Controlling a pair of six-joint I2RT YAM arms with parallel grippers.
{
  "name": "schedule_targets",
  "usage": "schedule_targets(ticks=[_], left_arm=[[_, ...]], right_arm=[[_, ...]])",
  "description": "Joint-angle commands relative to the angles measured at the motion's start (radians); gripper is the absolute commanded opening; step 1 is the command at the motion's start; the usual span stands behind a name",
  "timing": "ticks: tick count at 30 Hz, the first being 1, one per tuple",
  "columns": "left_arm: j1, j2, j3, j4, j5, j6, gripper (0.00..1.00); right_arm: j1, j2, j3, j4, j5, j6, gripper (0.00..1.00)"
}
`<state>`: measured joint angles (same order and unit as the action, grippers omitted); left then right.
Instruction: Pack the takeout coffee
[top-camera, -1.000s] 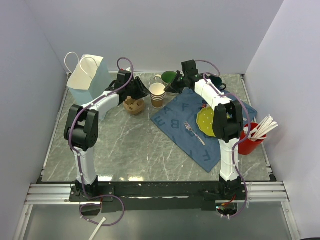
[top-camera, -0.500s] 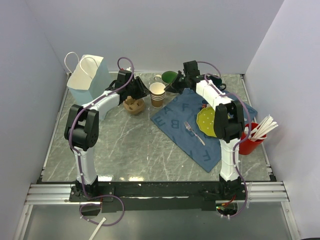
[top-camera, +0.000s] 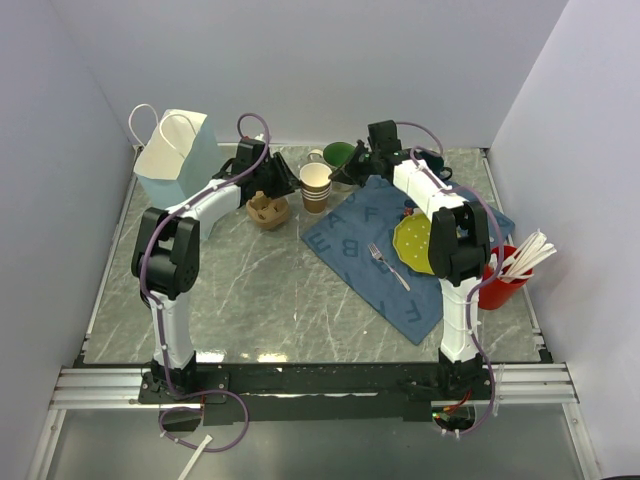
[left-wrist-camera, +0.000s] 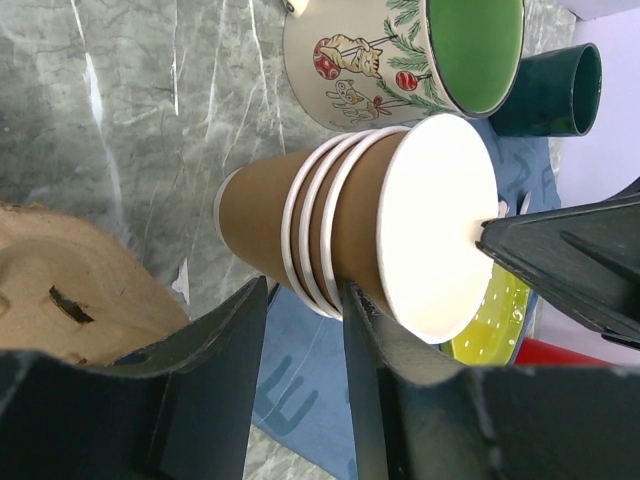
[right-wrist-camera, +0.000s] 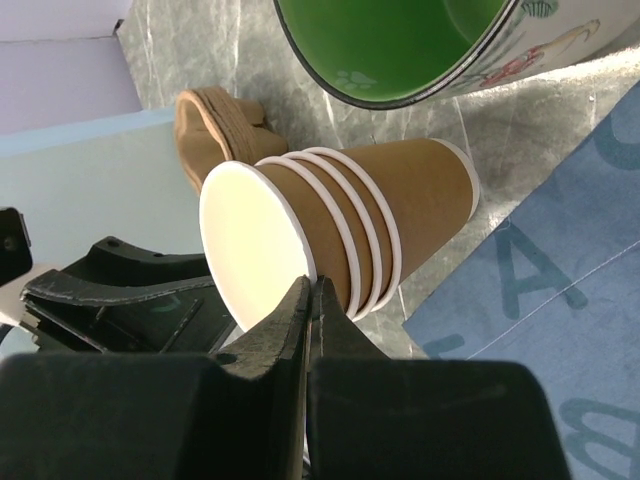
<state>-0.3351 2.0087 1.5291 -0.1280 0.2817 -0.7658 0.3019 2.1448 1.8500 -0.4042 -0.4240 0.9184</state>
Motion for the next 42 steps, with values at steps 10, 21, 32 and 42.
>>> schedule_targets(ticks=[10, 21, 32, 42], left_arm=[[-0.015, 0.024, 0.037, -0.042, -0.018, 0.026, 0.43], [-0.015, 0.028, 0.065, -0.058, -0.026, 0.037, 0.43], [-0.012, 0.019, 0.123, -0.088, -0.035, 0.057, 0.44], [0.022, -0.155, 0.207, -0.179, -0.047, 0.071, 0.66]], right_arm=[[-0.014, -0.108, 0.060, 0.077, -0.030, 0.022, 0.00], [-0.027, -0.137, 0.101, 0.059, -0.015, 0.020, 0.00], [-0.047, -0.187, 0.120, 0.048, -0.007, 0.016, 0.00], [-0.049, -0.333, 0.144, -0.148, -0.004, -0.166, 0.00]])
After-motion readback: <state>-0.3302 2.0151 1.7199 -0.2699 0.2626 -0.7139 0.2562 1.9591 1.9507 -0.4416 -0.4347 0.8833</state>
